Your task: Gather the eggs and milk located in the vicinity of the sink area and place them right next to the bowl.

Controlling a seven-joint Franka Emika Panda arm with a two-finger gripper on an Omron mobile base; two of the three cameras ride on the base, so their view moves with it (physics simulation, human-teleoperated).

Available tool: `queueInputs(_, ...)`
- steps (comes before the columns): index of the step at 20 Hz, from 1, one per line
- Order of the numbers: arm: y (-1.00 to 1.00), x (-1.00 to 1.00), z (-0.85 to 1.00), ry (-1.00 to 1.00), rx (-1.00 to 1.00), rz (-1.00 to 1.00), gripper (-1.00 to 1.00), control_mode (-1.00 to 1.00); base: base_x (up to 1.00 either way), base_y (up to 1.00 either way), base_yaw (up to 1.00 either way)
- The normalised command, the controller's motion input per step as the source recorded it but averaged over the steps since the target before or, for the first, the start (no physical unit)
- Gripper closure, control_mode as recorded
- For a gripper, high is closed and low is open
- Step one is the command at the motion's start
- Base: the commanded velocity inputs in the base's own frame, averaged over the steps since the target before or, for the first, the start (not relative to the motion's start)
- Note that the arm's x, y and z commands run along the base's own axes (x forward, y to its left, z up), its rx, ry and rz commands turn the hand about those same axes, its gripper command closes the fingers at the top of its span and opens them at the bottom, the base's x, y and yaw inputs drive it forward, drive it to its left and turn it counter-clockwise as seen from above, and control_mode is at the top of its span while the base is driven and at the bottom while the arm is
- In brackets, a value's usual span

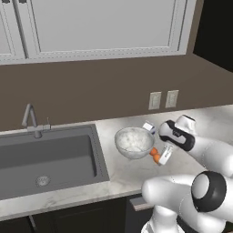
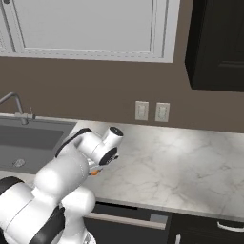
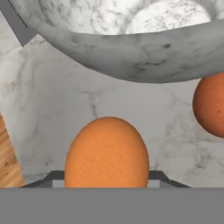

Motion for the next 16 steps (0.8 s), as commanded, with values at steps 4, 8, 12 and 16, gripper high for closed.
queueInputs(4,0.02,0.09,-0.13,0.04,0.00,0.00,1.00,-1.00,0.00,0.00,0.00)
queueInputs(8,0.01,0.06,-0.13,0.04,0.00,0.00,1.00,-1.00,0.00,0.00,0.00)
queueInputs(12,0.04,0.09,-0.16,0.03,0.00,0.00,1.00,-1.00,0.00,0.00,0.00)
queueInputs(16,0.08,0.13,-0.04,0.02,0.00,0.00,1.00,-1.00,0.00,0.00,0.00)
